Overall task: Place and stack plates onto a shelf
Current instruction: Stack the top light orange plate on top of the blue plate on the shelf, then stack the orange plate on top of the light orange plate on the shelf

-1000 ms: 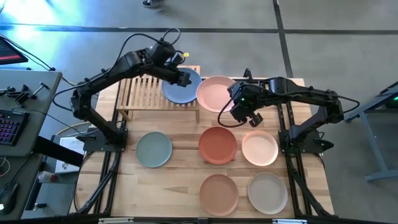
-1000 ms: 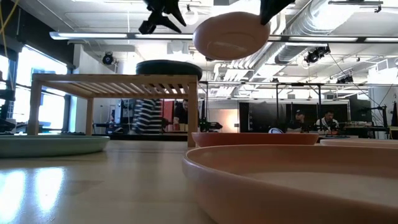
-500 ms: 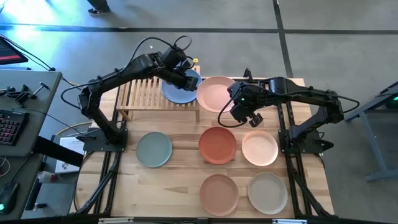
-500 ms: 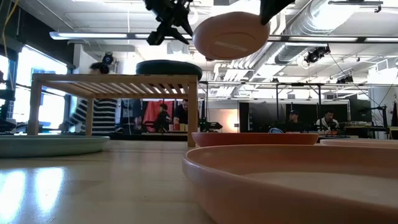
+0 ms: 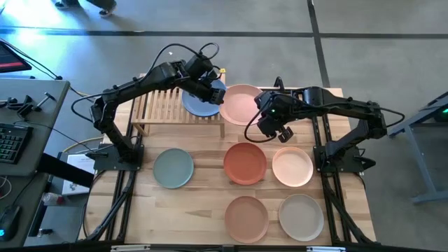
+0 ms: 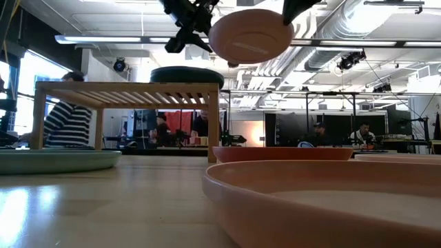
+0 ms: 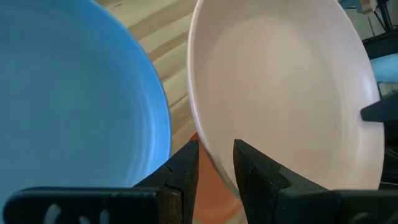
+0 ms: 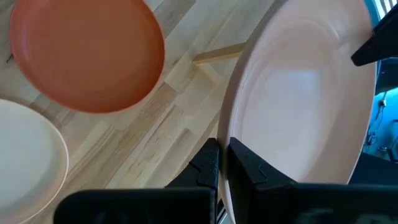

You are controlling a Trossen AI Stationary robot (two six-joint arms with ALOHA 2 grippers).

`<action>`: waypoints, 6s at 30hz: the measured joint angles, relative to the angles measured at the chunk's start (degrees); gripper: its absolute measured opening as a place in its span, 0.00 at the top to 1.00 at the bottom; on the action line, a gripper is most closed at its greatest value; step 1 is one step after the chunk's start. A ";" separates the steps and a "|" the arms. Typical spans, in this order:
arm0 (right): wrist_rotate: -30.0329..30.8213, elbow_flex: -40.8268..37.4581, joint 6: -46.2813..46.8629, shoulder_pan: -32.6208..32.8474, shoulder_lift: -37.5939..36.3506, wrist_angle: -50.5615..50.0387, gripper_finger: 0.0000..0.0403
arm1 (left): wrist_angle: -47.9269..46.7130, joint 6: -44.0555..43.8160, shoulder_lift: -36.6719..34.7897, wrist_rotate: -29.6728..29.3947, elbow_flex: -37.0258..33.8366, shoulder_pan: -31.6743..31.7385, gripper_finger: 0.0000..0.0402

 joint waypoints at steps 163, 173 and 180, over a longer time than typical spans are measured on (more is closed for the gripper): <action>9.85 -0.02 17.18 -0.01 -1.29 -0.55 0.71 | -36.85 13.72 5.48 2.52 10.16 23.82 0.77; 3.85 -0.02 28.54 -0.17 -1.29 -2.44 0.71 | -36.76 14.10 -0.82 2.65 10.16 23.91 0.77; 2.01 -0.07 41.53 -0.17 -1.13 -2.41 0.71 | -36.76 15.57 -6.88 2.79 10.21 19.04 0.77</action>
